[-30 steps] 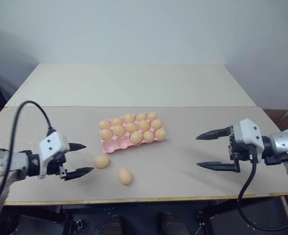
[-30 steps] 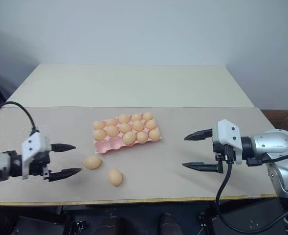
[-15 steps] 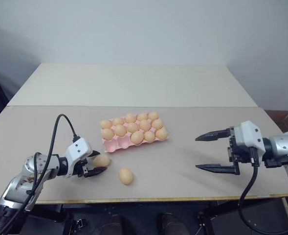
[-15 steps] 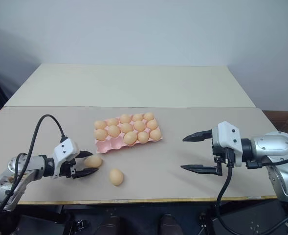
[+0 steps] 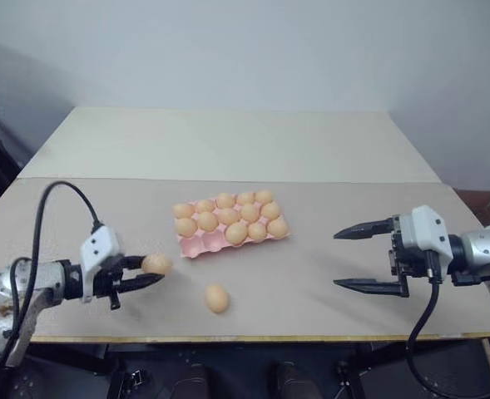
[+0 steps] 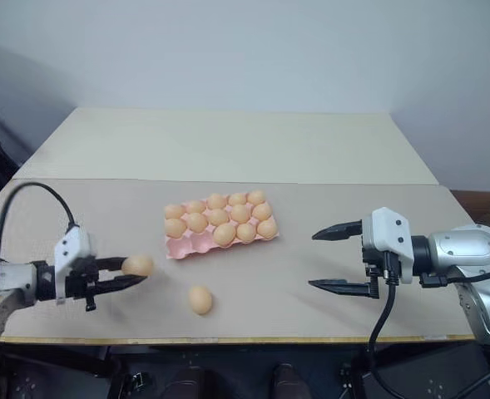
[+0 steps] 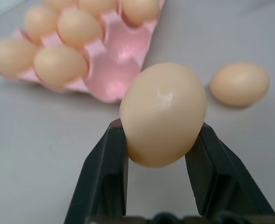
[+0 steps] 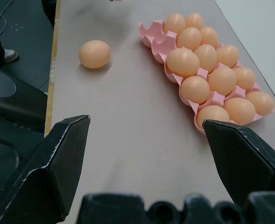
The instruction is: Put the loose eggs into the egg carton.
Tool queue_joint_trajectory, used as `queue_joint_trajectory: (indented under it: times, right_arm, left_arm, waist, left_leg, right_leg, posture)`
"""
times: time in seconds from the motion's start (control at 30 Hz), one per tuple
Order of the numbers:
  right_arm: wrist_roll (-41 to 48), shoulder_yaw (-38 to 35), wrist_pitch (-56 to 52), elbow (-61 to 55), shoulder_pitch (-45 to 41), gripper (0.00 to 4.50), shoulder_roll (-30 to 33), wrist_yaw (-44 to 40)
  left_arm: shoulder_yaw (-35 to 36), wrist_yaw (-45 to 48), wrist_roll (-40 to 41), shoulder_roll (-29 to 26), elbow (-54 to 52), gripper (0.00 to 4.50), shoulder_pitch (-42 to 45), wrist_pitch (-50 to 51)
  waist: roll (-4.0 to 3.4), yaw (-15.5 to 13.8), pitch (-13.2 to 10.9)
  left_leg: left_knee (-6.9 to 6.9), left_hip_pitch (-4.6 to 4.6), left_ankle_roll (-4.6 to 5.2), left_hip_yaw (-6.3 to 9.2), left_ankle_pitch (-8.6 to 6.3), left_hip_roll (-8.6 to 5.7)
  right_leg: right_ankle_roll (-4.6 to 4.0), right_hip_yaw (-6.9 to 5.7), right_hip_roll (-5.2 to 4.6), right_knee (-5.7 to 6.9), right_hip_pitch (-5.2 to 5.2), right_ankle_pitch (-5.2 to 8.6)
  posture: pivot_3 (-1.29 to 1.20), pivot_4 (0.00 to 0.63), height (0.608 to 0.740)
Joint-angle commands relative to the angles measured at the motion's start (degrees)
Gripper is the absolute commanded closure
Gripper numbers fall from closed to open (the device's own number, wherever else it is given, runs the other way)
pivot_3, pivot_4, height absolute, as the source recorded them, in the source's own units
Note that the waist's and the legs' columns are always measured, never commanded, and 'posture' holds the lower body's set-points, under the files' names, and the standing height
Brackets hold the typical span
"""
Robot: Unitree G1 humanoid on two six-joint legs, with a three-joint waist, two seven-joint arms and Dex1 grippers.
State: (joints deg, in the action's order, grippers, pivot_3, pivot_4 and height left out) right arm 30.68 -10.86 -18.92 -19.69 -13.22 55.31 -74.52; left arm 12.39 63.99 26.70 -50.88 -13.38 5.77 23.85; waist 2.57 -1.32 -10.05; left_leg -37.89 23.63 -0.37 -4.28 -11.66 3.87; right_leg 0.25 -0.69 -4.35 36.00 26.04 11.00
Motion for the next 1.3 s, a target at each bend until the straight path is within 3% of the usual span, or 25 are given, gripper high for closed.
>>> queue_joint_trajectory:
  times: [0.03,0.3,0.57,0.63,0.67,0.83,1.03,1.3]
  right_arm:
    - [1.3,-0.9,0.43,-1.05,-1.26,0.0,0.06,0.54]
    - [1.51,-2.13,0.2,-2.17,0.0,0.0,0.37,1.58]
    - [1.89,-3.68,-0.23,-3.83,2.08,0.0,0.39,3.1]
    - [1.99,-3.72,-0.21,-4.06,2.38,0.0,0.32,3.41]
    - [2.06,-3.7,-0.18,-4.11,2.46,0.0,0.31,3.54]
    - [2.12,-3.1,0.41,-3.41,2.28,0.0,0.3,3.53]
    - [1.83,-2.41,1.37,-1.83,1.61,0.0,0.23,2.35]
    - [1.74,-1.73,2.21,-0.3,1.05,0.0,-0.26,1.28]
  left_arm:
    - [-3.87,-2.54,-0.25,2.73,-1.38,2.93,5.78,0.12]
    - [-17.3,-7.05,-11.03,11.22,11.08,2.93,21.13,-2.2]
    - [-16.65,-4.27,-10.23,10.68,11.89,0.47,22.81,-2.25]
    - [-15.71,-4.02,-9.98,10.04,11.03,0.05,22.16,-2.8]
    - [-15.33,-4.03,-9.9,9.76,10.73,0.05,21.93,-2.95]
    - [-7.67,-2.46,-6.35,4.51,6.44,0.05,17.54,-2.28]
    - [5.22,1.24,-1.47,-3.21,2.64,0.05,6.33,-1.14]
    - [24.84,3.87,5.17,-4.99,-2.32,0.05,-10.19,3.42]
  waist:
    - [0.01,-0.04,0.0]
    - [0.03,0.39,0.01]
    - [0.03,0.86,0.01]
    - [0.03,0.82,0.01]
    - [0.03,0.83,0.01]
    - [0.02,1.18,0.01]
    - [0.01,1.37,0.01]
    - [0.01,1.23,0.01]
  left_leg:
    - [0.0,0.03,0.01,0.0,0.0,0.0]
    - [-0.06,0.09,0.03,0.07,0.01,-0.04]
    - [-0.07,0.07,0.03,0.14,0.01,-0.03]
    - [-0.07,0.08,0.03,0.14,0.01,-0.03]
    - [-0.07,0.08,0.03,0.14,0.01,-0.03]
    - [-0.07,0.08,0.03,0.15,0.01,0.0]
    - [-0.07,0.04,0.02,0.14,0.01,0.0]
    - [-0.07,0.06,0.01,0.1,0.0,0.01]
  right_leg:
    - [0.01,0.01,0.02,-0.02,0.0,0.0]
    - [0.41,0.07,0.11,-0.01,-0.03,-0.24]
    - [0.41,0.08,0.15,0.02,-0.03,-0.25]
    - [0.41,0.08,0.14,0.02,-0.03,-0.24]
    - [0.41,0.08,0.14,0.02,-0.03,-0.24]
    - [0.41,0.08,0.16,0.02,0.0,-0.24]
    - [0.3,0.06,0.11,0.03,0.0,-0.18]
    - [0.04,0.01,0.04,0.01,0.04,-0.01]
  posture:
    - [0.0,0.15,0.74]
    - [0.0,0.15,0.74]
    - [0.0,0.15,0.74]
    - [0.0,0.15,0.74]
    - [0.0,0.15,0.74]
    - [0.0,0.15,0.74]
    - [0.0,0.15,0.74]
    - [0.0,0.15,0.74]
